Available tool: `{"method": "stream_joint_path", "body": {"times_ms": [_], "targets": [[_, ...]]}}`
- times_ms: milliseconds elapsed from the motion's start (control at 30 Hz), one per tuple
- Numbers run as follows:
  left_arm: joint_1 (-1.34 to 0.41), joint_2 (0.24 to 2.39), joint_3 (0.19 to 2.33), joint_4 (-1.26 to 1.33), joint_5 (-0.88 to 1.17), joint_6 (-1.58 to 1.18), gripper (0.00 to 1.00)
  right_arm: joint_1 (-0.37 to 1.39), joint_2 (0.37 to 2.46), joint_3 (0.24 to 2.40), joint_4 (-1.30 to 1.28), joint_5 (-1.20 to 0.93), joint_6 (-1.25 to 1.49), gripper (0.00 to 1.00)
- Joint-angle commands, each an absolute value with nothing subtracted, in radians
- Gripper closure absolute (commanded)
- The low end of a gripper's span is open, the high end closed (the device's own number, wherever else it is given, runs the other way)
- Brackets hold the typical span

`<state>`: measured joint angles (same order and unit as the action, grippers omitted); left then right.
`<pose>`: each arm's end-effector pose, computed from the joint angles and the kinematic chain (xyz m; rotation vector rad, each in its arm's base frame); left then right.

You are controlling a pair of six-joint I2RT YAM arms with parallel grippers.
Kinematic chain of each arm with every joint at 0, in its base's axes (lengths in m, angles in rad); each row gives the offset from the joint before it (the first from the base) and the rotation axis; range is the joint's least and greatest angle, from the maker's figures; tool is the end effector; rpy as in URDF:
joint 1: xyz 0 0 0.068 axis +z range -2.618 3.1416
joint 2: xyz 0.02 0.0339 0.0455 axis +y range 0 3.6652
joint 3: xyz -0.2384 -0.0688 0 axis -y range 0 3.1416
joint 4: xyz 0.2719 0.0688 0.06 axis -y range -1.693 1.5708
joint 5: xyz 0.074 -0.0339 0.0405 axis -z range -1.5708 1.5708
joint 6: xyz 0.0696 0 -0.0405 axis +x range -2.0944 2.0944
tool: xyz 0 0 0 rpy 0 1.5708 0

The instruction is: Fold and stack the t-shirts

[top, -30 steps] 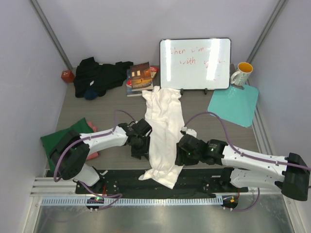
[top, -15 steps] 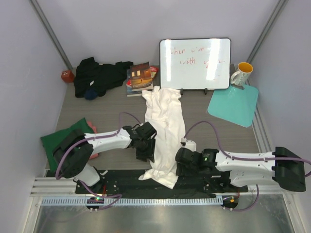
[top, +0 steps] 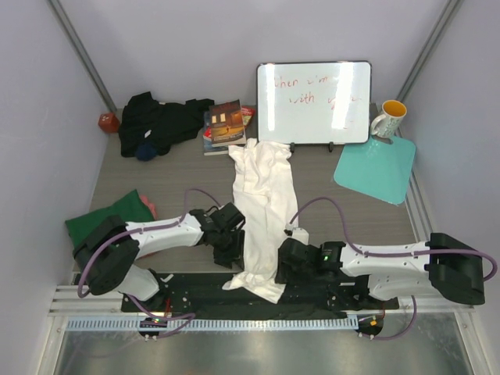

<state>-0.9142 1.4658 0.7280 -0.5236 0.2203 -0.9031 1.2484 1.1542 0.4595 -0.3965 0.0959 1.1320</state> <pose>0.1587 -0.2309 0.0769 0.0700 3.0684 -0.5861 0.0814 0.2226 0.0764 -0.1309 2.8141 0.5893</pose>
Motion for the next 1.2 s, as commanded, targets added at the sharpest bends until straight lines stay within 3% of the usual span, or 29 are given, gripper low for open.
{"method": "stream_joint_path", "body": {"times_ms": [0,133,200,500,767,833,900,1167], "targets": [[-0.930,1.419,0.684,-0.588,0.248,-0.910,0.55,1.255,1.164,0.456,-0.314,0.078,1.132,0.60],[-0.954,1.404,0.678,-0.583,0.271,-0.917,0.55,1.255,1.129,0.446,-0.321,0.078,1.141,0.92],[-0.976,1.411,0.692,-0.575,0.284,-0.916,0.55,1.255,1.102,0.443,-0.342,0.080,1.146,0.99],[-1.031,1.427,0.745,-0.538,0.365,-0.937,0.54,1.255,1.020,0.549,-0.618,0.132,1.124,0.99],[-1.039,1.408,0.753,-0.514,0.452,-0.953,0.54,1.255,1.048,0.614,-0.695,0.135,1.077,0.99],[-1.039,1.401,0.758,-0.512,0.468,-0.953,0.44,1.255,1.055,0.621,-0.696,0.143,1.069,0.99],[-1.039,1.407,0.753,-0.514,0.474,-0.956,0.41,1.255,1.066,0.617,-0.692,0.146,1.069,0.99],[-1.045,1.419,0.719,-0.472,0.523,-0.980,0.40,1.255,1.066,0.575,-0.658,0.132,1.081,0.90]]}}
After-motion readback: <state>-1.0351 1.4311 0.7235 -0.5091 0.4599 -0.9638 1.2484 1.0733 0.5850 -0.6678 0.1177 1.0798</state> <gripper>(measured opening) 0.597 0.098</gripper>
